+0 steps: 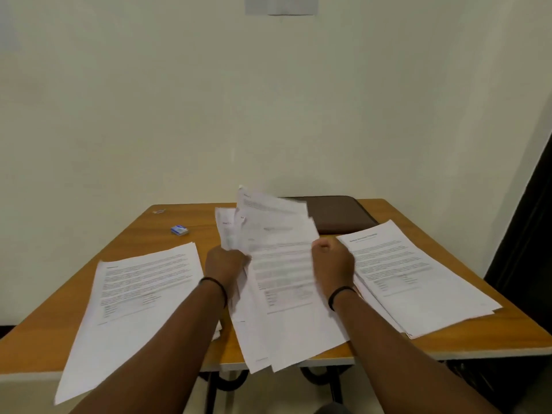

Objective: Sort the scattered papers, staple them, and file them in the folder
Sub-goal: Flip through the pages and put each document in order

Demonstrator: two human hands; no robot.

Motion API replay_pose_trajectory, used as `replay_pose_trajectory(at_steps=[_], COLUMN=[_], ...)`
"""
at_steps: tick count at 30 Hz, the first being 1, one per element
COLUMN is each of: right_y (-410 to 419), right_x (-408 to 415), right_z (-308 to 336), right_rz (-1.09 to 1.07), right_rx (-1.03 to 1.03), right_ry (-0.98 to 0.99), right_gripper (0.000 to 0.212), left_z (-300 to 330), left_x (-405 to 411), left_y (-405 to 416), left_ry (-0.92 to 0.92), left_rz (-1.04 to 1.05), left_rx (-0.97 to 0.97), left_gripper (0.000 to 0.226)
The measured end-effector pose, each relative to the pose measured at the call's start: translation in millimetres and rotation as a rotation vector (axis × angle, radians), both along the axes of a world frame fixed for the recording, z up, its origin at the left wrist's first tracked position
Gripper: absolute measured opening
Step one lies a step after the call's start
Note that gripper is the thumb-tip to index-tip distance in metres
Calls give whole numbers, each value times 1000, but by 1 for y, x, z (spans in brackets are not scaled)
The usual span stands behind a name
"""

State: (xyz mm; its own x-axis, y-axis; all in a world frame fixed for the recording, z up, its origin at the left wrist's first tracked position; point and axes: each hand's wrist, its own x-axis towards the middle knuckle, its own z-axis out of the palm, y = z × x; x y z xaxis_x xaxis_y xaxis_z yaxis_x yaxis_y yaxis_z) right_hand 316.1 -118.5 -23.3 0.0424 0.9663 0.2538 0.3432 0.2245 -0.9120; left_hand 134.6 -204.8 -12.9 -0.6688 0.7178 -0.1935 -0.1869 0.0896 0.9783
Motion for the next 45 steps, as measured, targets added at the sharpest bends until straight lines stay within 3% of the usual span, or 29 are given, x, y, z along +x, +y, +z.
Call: replay_pose_trajectory(at_steps=[2,3,5,6,9,12,17,22,24,29,32,36,39,45], right_y=[5,6,6,5,-4,-19,-23,-26,-28,-24,-21,-17,-19,-26], right_x=[4,1,1,-3,-10,-20,-22,-10,-8,-12,-11,-6,-11,-53], right_z=[7,9,15,21,38,68,115,85,68,80,87,42,22,67], right_rz=[-92,-74,114,269,583,554,437,502,528,521,521,465,401,474], right_rx=[183,188,28,-68,-159,3,280,145,82,102,122,39,44,199], right_ry=[-10,-7,86,229,523,535,520,536,524,534,527,431,382,371], right_gripper=[14,30,65,72,39,21,23,44,40,22,24,29,33,26], left_z=[14,21,36,43,63,86,127,89,68,74,80,47,37,82], left_x=[-12,-19,-28,-33,-40,-40,-39,-34,-31,-20,-21,-15,-19,-53], left_y=[-10,-18,-32,-40,-51,-51,-43,-38,-35,-31,-28,-28,-34,-61], left_ry=[-35,-19,33,45,68,139,288,350,334,300,283,290,277,333], left_rz=[-63,-95,-181,-224,-315,-295,-285,-248,-289,-264,-266,-260,-236,-152], left_rx=[136,186,259,281,293,360,538,500,469,504,509,330,309,375], left_gripper=[33,35,33,33,35,37,44,41,46,32,31,28,28,22])
